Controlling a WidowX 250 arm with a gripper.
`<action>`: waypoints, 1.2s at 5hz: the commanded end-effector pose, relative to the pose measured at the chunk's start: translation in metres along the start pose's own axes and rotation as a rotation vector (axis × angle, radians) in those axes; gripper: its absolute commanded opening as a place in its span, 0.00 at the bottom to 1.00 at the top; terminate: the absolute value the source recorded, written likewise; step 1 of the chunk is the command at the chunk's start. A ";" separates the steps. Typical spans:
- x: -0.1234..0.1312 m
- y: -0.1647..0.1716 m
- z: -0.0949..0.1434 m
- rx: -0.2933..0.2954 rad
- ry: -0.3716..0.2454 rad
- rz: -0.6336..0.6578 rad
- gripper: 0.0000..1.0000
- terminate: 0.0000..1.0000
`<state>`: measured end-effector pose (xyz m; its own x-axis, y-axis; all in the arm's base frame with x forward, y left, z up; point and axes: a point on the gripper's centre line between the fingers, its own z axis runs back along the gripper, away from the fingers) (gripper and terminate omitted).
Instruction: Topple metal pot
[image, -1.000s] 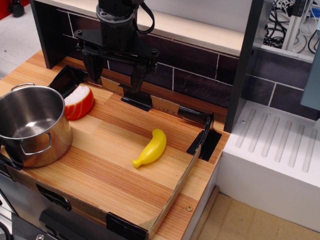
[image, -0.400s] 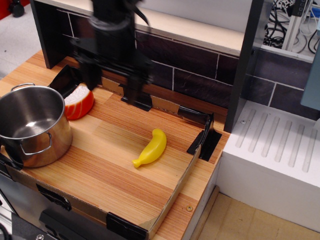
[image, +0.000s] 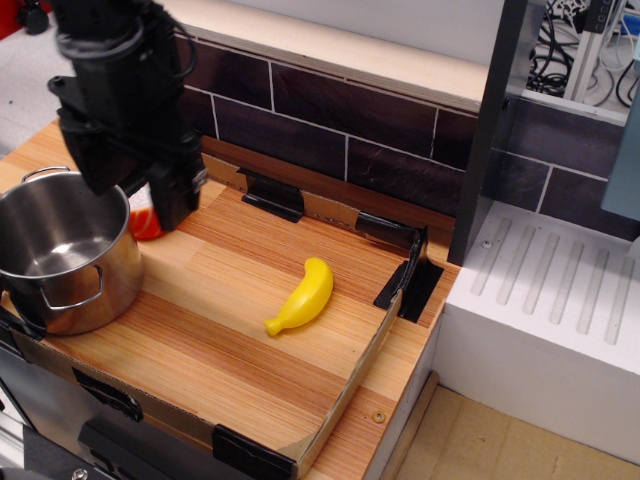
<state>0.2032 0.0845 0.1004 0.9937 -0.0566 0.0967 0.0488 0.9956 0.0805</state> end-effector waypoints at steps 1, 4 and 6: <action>-0.021 0.019 -0.008 0.015 0.063 -0.084 1.00 0.00; -0.024 0.012 -0.042 0.098 0.031 -0.115 1.00 0.00; -0.018 0.010 -0.040 0.031 0.041 -0.087 0.00 0.00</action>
<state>0.1823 0.0908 0.0518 0.9907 -0.1341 0.0231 0.1313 0.9866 0.0968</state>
